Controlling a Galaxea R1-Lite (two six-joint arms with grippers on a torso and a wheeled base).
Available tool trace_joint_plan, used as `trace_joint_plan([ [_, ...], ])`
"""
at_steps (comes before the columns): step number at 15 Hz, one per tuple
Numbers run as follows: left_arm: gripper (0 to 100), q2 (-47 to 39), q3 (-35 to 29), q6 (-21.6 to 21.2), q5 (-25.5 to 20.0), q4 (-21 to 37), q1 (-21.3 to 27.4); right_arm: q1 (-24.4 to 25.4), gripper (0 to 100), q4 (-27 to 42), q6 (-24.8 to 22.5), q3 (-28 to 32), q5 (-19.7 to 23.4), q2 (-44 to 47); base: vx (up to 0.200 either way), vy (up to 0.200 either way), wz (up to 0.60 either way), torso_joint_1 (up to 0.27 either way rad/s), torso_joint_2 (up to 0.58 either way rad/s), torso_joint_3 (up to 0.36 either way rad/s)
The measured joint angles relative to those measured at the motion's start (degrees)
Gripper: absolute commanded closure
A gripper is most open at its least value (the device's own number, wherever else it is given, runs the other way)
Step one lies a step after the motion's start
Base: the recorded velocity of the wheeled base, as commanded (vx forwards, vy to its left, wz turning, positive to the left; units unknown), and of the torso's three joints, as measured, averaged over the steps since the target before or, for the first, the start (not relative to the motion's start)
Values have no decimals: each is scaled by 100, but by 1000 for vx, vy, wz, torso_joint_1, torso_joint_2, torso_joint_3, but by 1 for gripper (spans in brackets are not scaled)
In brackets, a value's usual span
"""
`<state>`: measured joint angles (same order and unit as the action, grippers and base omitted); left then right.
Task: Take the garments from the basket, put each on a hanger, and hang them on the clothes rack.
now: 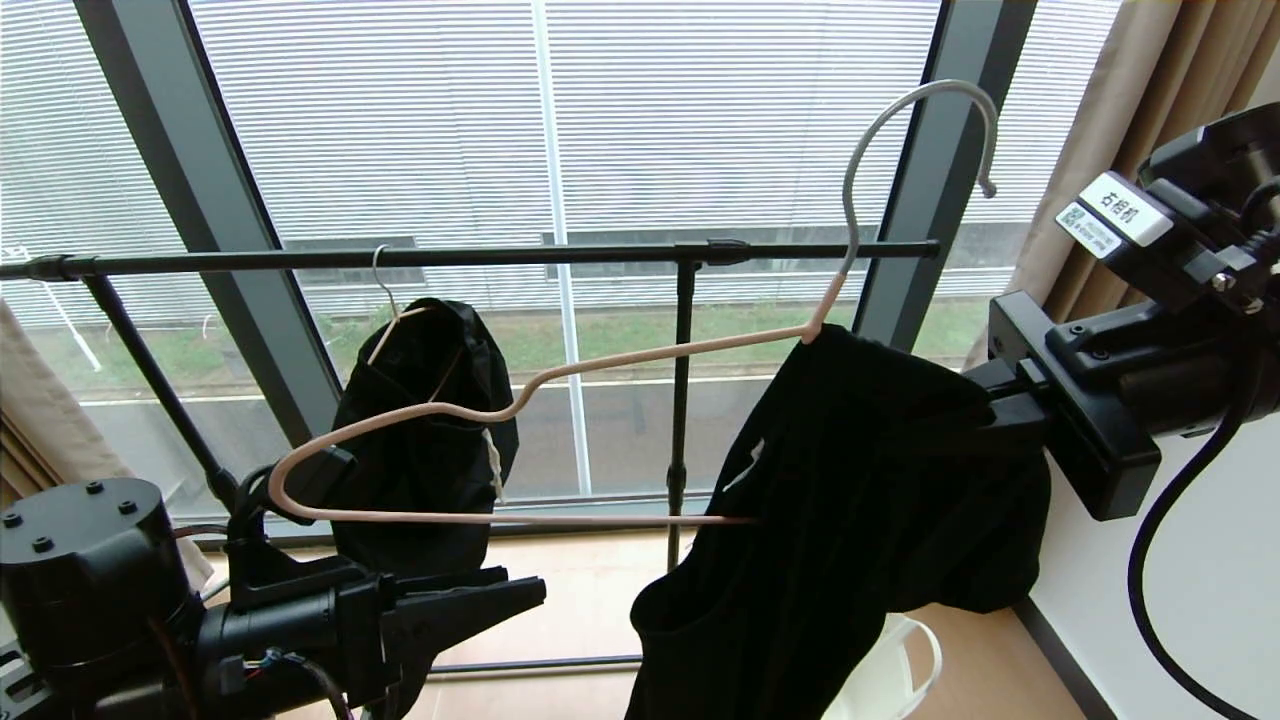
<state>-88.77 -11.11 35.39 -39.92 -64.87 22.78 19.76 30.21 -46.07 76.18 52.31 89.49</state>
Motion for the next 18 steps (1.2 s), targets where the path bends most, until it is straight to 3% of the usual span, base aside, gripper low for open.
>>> trace_joint_plan([
  [8, 0, -194, 11, -4, 40, 17, 336, 581, 100, -10, -148, 9, 0, 59, 0, 0, 0, 0, 0, 0],
  [18, 0, -364, 116, -283, 82, 39, 686, 713, 100, -174, -119, 11, -4, 212, 0, 0, 0, 0, 0, 0],
])
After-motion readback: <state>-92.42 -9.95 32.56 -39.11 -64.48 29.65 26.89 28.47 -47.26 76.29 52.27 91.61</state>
